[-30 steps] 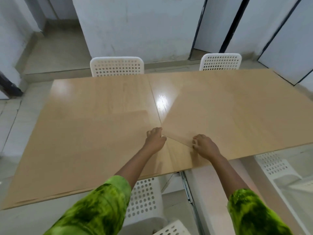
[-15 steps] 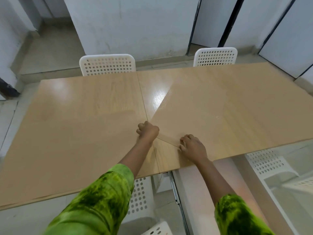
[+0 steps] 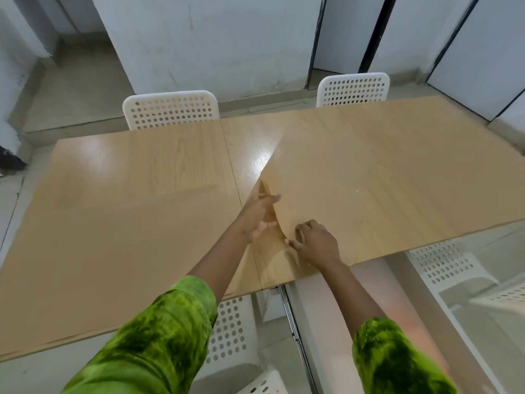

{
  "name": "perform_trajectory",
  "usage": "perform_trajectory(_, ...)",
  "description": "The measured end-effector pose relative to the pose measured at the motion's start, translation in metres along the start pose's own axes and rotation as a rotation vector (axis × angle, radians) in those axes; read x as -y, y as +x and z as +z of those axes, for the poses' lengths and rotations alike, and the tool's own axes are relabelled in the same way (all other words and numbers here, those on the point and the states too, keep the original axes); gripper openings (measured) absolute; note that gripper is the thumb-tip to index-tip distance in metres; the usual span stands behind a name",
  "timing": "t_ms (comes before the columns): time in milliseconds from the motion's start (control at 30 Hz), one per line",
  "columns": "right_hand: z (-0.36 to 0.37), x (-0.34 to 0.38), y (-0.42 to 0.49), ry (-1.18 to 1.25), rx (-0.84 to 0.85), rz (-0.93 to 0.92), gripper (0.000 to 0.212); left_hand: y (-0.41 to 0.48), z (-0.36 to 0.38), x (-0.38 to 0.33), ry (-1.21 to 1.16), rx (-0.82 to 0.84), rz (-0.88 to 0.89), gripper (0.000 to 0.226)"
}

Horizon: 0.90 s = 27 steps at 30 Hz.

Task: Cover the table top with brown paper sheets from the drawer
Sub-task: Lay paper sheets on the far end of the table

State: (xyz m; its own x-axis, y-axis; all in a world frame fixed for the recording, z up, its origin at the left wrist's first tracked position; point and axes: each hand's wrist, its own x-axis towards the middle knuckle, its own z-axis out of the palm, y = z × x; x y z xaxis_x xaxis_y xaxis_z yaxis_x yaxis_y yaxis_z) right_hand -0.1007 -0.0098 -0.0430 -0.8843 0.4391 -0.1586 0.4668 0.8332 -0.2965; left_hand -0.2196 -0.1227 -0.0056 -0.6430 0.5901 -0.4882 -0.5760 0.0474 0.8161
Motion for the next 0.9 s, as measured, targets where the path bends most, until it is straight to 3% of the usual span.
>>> perform_trajectory(67, -0.001, 0.001, 0.002, 0.005, -0.003, 0.019, 0.046, -0.002, 0.012, 0.008, -0.004, 0.097, -0.04, 0.022)
perform_trajectory(133, -0.004, -0.001, 0.003, 0.088, 0.007, 0.052, 0.044, 0.0, 0.025, 0.018, 0.034, 0.093, -0.103, 0.016)
perform_trajectory(300, -0.019, -0.014, 0.003, 0.407, 0.079, 0.129, 0.042, 0.011, 0.05, 0.032, 0.067, -0.126, -0.091, 0.028)
perform_trajectory(367, -0.027, -0.016, 0.0, 0.536, 0.03, 0.158, 0.039, 0.006, 0.055, 0.03, -0.007, -0.135, -0.045, 0.022)
perform_trajectory(600, -0.063, -0.013, -0.003, 0.879, -0.189, 0.225, 0.032, -0.022, 0.02, 0.005, -0.125, -0.126, 0.179, 0.036)
perform_trajectory(767, -0.091, 0.001, 0.009, 0.794, -0.228, 0.189, 0.032, -0.056, -0.032, -0.013, -0.218, -0.184, 0.248, 0.027)
perform_trajectory(900, -0.096, 0.023, 0.012, 0.685, -0.176, 0.192, 0.033, -0.089, -0.102, -0.03, -0.177, -0.169, 0.264, 0.043)
